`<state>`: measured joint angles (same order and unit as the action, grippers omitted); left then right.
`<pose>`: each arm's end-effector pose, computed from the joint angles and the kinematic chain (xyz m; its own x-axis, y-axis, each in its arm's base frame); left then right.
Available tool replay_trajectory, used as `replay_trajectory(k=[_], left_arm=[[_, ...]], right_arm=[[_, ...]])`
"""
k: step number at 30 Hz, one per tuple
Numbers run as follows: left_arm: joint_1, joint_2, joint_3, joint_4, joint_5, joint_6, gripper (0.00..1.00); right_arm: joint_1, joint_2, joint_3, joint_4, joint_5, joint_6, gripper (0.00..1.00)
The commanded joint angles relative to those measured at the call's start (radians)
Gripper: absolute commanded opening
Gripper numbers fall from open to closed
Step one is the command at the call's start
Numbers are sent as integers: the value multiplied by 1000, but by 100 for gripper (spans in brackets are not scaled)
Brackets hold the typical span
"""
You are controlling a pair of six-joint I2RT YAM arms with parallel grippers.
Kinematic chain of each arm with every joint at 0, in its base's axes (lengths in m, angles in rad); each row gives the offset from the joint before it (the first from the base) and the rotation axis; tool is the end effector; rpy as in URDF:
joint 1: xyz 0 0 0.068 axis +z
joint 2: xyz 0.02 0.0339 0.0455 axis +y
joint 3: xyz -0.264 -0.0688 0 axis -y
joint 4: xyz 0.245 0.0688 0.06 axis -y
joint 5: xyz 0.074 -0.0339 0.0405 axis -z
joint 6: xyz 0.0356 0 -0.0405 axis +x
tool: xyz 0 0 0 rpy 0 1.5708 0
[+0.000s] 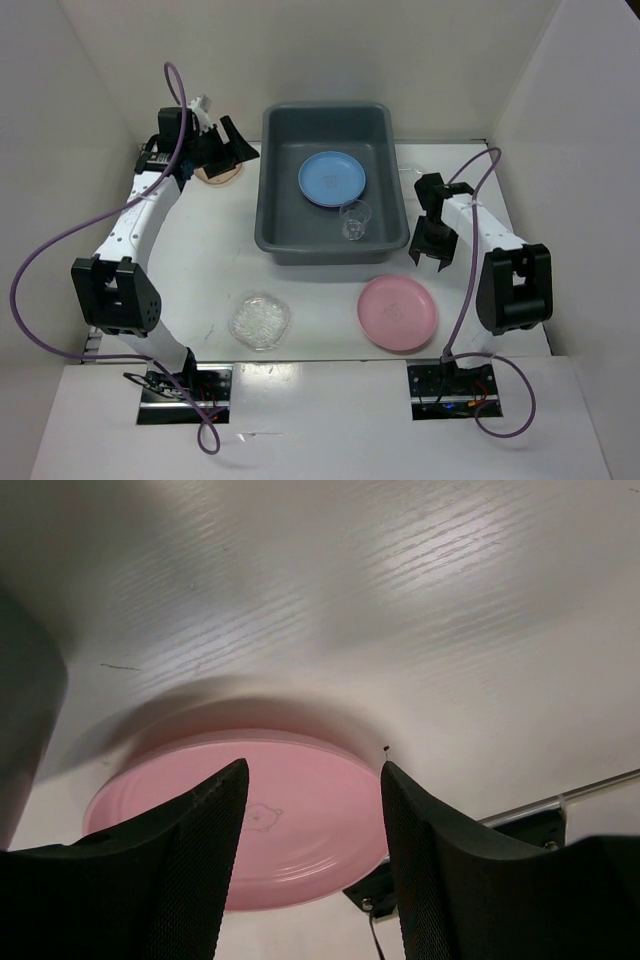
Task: Place the mixed dishes into the plastic bin
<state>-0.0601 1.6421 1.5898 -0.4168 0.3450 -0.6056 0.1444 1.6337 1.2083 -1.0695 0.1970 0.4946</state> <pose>0.3811 -0.0350 0.3753 -0.5746 -0.5021 -0.6463 0.0372 0.7729 -0.6335 0.2907 0.0352 0.2219 -0.9285 0.3354 -0.1594 0.3571 0.9241 -0.1358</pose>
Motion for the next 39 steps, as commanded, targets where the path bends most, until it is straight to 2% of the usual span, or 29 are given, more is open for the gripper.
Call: replay_trajectory(k=[1, 6, 8, 10, 11, 15, 19, 22, 23, 28, 32, 35, 39], left_arm=[[6, -2, -11, 39, 60, 7, 86], [6, -27, 25, -8, 107, 17, 72], [6, -45, 15, -32, 118, 17, 72], [6, -76, -1, -42, 127, 26, 70], [6, -85, -14, -54, 137, 26, 66], [-3, -151, -14, -85, 204, 26, 54], [-64, -228, -27, -137, 195, 56, 54], [-128, -292, -105, -146, 226, 56, 54], [-153, -307, -131, -146, 226, 56, 57], [-328, -442, -393, -60, 224, -58, 57], [-480, -493, -540, 36, 143, -155, 57], [-602, -504, -594, 100, 88, -224, 57], [-736, -504, -685, 208, -21, -362, 69]], right_arm=[[49, -78, 4, -20, -10, 27, 61], [98, -164, -55, -20, -74, 75, 61], [109, -164, -70, -20, -55, 105, 61], [109, -112, -70, -20, 4, 127, 59], [109, -98, -70, -20, 18, 127, 55], [118, -63, -107, 17, -14, 136, 56], [150, -126, -161, 36, -68, 163, 59], [161, -210, -173, 25, -93, 183, 59], [161, -254, -173, 13, -102, 183, 59], [161, -351, -142, -7, -120, 214, 59], [161, -422, -121, 2, -143, 235, 59], [161, -482, -67, 16, -153, 262, 59], [161, -508, 22, 43, -163, 271, 59]])
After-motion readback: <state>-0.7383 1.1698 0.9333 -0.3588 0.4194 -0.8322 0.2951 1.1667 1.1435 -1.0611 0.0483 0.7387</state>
